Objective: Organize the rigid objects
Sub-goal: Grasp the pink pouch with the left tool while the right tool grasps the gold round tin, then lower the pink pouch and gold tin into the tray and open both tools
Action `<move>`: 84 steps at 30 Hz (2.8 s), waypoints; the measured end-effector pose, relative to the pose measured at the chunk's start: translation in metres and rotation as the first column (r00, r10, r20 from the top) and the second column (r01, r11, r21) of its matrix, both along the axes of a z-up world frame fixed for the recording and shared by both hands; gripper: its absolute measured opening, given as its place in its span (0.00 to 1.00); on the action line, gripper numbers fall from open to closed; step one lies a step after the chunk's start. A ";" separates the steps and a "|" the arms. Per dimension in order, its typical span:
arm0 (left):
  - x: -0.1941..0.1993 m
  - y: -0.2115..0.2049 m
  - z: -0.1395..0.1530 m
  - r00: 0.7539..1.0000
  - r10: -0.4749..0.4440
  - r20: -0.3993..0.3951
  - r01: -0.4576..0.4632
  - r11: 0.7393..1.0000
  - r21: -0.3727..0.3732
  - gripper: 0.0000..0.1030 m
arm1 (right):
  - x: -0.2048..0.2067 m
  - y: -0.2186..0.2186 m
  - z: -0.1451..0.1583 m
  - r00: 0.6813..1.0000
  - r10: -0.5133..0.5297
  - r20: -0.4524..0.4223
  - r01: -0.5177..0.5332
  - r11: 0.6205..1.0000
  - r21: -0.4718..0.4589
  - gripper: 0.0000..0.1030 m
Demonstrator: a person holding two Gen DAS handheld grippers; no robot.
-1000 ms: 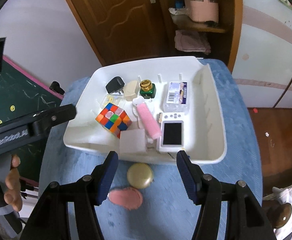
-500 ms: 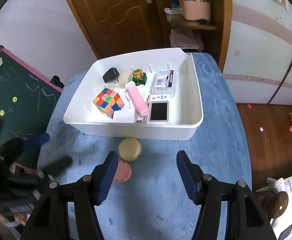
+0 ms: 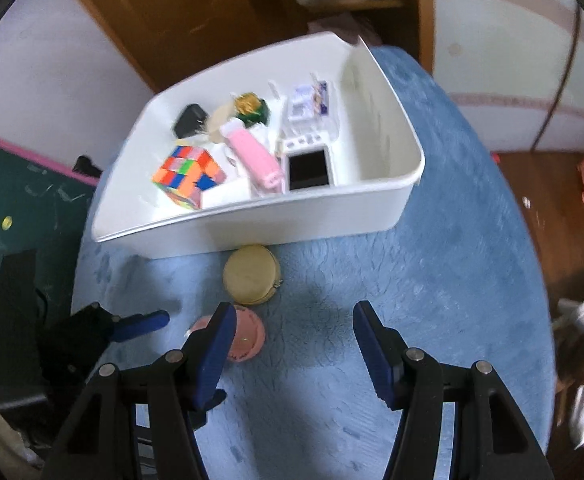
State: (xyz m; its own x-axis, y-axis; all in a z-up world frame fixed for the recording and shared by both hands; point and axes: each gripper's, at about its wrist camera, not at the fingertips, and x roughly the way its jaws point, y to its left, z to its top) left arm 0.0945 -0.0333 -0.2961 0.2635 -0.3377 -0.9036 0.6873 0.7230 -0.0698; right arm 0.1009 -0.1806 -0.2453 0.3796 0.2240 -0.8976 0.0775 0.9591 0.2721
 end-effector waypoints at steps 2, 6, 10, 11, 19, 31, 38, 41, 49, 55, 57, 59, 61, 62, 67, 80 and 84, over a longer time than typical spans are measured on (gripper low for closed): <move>0.006 -0.001 -0.009 1.000 -0.005 -0.013 0.005 1.000 -0.007 0.81 | 0.002 0.001 -0.009 1.000 -0.023 -0.015 0.023 1.000 0.008 0.60; 0.016 -0.003 -0.022 0.999 -0.003 -0.043 0.002 1.000 -0.027 0.81 | 0.005 0.005 -0.023 0.998 -0.048 -0.037 0.048 0.999 -0.005 0.60; 0.014 -0.010 -0.025 1.000 -0.026 -0.017 0.026 0.998 -0.049 0.80 | 0.008 0.004 -0.033 0.996 -0.077 -0.053 0.078 0.997 0.000 0.60; 0.013 -0.012 -0.025 0.999 -0.034 -0.007 0.033 0.998 -0.050 0.80 | 0.008 0.003 -0.035 0.995 -0.085 -0.054 0.085 0.996 -0.002 0.60; 0.005 -0.021 -0.023 0.998 -0.063 0.030 0.065 0.994 -0.086 0.52 | 0.017 0.011 -0.045 0.995 -0.077 -0.064 0.077 0.997 -0.002 0.60; -0.019 0.010 -0.015 1.000 -0.019 -0.002 0.019 0.995 -0.097 0.52 | 0.041 0.063 -0.061 0.997 0.049 -0.056 -0.052 0.997 -0.057 0.60; -0.035 0.030 -0.007 0.999 0.048 -0.022 -0.050 0.994 -0.098 0.52 | 0.049 0.087 -0.067 0.995 0.101 -0.014 -0.102 0.977 -0.185 0.65; -0.038 0.040 0.001 0.996 0.083 -0.022 -0.085 0.991 -0.104 0.52 | 0.049 0.096 -0.068 0.992 0.123 0.002 -0.119 0.961 -0.249 0.61; -0.037 0.089 0.053 0.982 0.187 0.030 -0.181 0.973 -0.142 0.52 | 0.034 0.091 -0.048 0.987 0.161 0.008 -0.156 0.963 -0.221 0.54; -0.024 0.093 0.105 0.957 0.267 0.114 -0.247 0.954 -0.167 0.52 | 0.011 0.093 -0.003 0.977 0.207 0.049 -0.193 0.960 -0.205 0.54; -0.017 0.091 0.124 0.945 0.294 0.143 -0.268 0.947 -0.177 0.52 | 0.005 0.091 0.018 0.973 0.219 0.078 -0.199 0.959 -0.201 0.54; -0.006 0.087 0.143 0.934 0.320 0.162 -0.289 0.939 -0.189 0.52 | 0.003 0.085 0.035 0.969 0.223 0.106 -0.199 0.960 -0.198 0.54; 0.001 0.086 0.166 0.922 0.342 0.181 -0.305 0.930 -0.205 0.52 | 0.003 0.078 0.058 0.963 0.227 0.142 -0.198 0.961 -0.193 0.54; 0.007 0.082 0.171 0.919 0.347 0.189 -0.308 0.928 -0.208 0.52 | 0.003 0.075 0.068 0.961 0.228 0.158 -0.197 0.961 -0.194 0.54; 0.034 0.069 0.212 0.894 0.371 0.250 -0.320 0.921 -0.224 0.52 | 0.023 0.055 0.129 0.944 0.211 0.252 -0.167 0.969 -0.183 0.54; 0.151 0.050 0.192 0.859 0.488 0.158 -0.462 0.869 -0.176 0.52 | 0.154 0.030 0.164 0.964 0.101 0.248 -0.077 0.992 -0.105 0.54; 0.180 0.050 0.149 0.847 0.525 0.086 -0.513 0.848 -0.132 0.52 | 0.192 0.031 0.120 0.984 0.079 0.161 -0.070 0.995 -0.065 0.54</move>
State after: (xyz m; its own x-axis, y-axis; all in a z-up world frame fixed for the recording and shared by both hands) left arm 0.2746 0.0170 -0.1475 0.5246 -0.2092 -0.8252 0.2213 0.9695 -0.1051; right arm 0.2932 -0.1495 -0.1249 0.5062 0.2057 -0.8375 -0.0355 0.9753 0.2181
